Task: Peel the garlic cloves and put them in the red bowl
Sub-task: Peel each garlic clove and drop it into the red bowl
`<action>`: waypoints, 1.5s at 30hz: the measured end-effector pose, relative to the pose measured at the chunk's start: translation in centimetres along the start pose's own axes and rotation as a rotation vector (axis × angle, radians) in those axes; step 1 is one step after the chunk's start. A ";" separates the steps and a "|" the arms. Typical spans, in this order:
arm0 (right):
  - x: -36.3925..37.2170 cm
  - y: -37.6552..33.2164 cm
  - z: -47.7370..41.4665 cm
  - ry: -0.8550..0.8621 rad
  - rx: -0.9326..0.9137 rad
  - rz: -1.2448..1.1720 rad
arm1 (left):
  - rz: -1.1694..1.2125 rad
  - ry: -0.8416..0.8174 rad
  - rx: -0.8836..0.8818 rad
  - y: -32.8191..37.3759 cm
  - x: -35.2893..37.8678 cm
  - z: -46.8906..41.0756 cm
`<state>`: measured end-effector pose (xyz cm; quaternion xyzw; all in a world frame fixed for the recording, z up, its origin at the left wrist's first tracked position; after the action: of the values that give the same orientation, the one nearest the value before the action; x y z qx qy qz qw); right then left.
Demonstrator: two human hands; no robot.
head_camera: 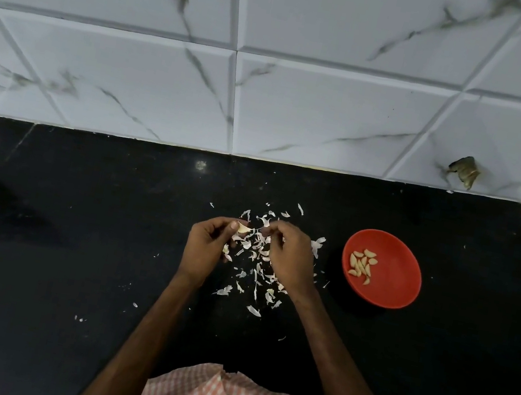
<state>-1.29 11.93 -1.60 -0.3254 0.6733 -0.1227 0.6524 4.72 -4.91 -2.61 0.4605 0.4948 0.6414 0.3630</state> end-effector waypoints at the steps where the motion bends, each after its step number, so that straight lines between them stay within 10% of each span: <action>1: -0.3 -0.4 0.0 0.008 0.013 -0.044 | -0.013 -0.006 0.008 0.1 0.1 0.1; 14: 0.9 -1.5 1.1 -0.008 0.168 -0.560 | 0.109 0.025 -0.013 -0.3 1.2 0.5; 22: 0.2 1.0 0.9 0.005 0.175 -0.080 | 0.086 0.041 -0.009 0.1 1.1 0.4; 45: -0.4 -2.1 0.1 -0.196 0.083 -0.419 | 0.056 -0.053 0.036 0.1 1.4 0.1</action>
<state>-0.65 10.66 -0.05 -0.4414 0.5189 -0.2509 0.6878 4.32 -3.58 -2.20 0.4976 0.4831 0.6299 0.3496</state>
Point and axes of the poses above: each hand's wrist, its own z-axis away from the middle knuckle, its own x-axis out of the palm, y = z × x, the point moved 7 cm from there along -z, towards the middle knuckle, and after that the axes turned 15 degrees about z, right-handed, at the moved point
